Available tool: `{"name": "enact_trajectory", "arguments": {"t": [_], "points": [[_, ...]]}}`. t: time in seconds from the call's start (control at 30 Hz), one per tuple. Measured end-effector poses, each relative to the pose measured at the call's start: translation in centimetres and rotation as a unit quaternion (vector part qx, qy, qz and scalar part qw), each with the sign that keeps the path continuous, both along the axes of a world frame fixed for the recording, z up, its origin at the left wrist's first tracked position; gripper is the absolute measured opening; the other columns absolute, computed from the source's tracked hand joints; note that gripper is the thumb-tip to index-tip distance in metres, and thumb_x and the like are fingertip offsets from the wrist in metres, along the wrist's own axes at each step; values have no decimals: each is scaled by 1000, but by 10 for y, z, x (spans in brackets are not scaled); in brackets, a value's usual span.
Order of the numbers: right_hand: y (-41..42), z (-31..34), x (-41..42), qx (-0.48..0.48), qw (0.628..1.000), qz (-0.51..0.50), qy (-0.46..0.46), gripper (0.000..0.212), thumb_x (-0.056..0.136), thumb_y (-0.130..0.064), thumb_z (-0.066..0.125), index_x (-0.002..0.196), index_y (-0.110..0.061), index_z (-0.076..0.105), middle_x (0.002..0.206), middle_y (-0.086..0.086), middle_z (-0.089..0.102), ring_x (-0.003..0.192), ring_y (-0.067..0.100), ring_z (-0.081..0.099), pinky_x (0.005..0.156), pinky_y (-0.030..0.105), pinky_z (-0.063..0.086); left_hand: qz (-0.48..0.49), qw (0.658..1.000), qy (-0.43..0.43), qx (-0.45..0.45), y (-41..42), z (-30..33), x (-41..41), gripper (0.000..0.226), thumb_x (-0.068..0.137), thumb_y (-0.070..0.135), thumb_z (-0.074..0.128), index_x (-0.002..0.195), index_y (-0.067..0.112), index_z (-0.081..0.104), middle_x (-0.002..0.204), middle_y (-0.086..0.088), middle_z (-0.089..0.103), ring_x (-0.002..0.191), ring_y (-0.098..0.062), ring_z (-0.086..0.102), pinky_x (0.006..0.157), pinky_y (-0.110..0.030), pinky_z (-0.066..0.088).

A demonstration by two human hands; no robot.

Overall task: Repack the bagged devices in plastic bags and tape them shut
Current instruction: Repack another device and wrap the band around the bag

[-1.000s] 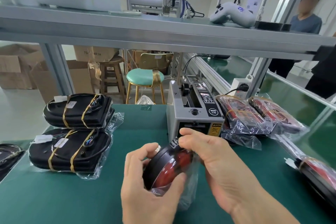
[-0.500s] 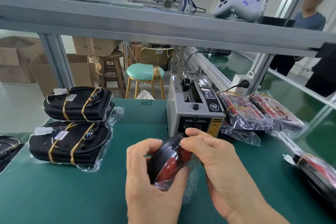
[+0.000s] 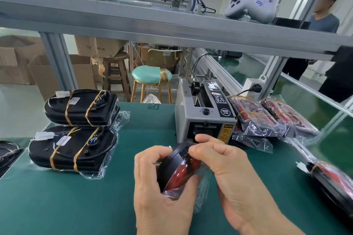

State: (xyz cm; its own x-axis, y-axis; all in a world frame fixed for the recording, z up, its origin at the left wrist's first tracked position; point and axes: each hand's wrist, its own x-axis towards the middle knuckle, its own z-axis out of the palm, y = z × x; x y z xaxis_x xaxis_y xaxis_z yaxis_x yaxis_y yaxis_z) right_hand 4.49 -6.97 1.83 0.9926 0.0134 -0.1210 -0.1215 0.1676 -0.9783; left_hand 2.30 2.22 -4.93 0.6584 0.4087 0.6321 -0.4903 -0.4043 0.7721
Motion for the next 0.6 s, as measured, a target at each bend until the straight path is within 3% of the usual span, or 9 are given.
{"name": "enact_trajectory", "arguments": {"t": [0.13, 0.3, 0.43, 0.6], "points": [[0, 1, 0, -9, 1000, -8, -2, 9, 59, -11, 72, 50, -9, 71, 108, -6, 62, 94, 11, 61, 67, 19, 44, 5, 1000, -6, 7, 0, 1, 0, 64, 50, 23, 85, 102, 39, 50, 98, 6, 55, 81, -14, 58, 64, -14, 49], [2, 3, -1, -13, 1000, -10, -10, 19, 65, -4, 71, 47, -9, 68, 106, -4, 61, 85, 1, 60, 53, 6, 42, -18, 999, -37, 27, 1, 3, 2, 56, 51, 15, 83, 98, 33, 60, 102, 2, 51, 88, -12, 58, 69, -12, 49], [2, 3, 0, -28, 999, -2, -22, 23, 66, -3, 70, 45, -10, 67, 105, -3, 61, 80, -9, 59, 56, 6, 42, -19, 998, -47, 44, 1, 4, 2, 48, 53, 15, 82, 94, 32, 64, 98, -3, 50, 82, -7, 56, 68, -8, 47], [2, 2, 3, -58, 998, -3, -38, 29, 67, -1, 71, 41, -13, 64, 100, -2, 62, 75, -9, 58, 53, 1, 39, -18, 997, -53, 43, 2, 5, 4, 41, 55, 15, 82, 89, 30, 64, 96, -6, 50, 80, -6, 54, 67, -7, 46]]}}
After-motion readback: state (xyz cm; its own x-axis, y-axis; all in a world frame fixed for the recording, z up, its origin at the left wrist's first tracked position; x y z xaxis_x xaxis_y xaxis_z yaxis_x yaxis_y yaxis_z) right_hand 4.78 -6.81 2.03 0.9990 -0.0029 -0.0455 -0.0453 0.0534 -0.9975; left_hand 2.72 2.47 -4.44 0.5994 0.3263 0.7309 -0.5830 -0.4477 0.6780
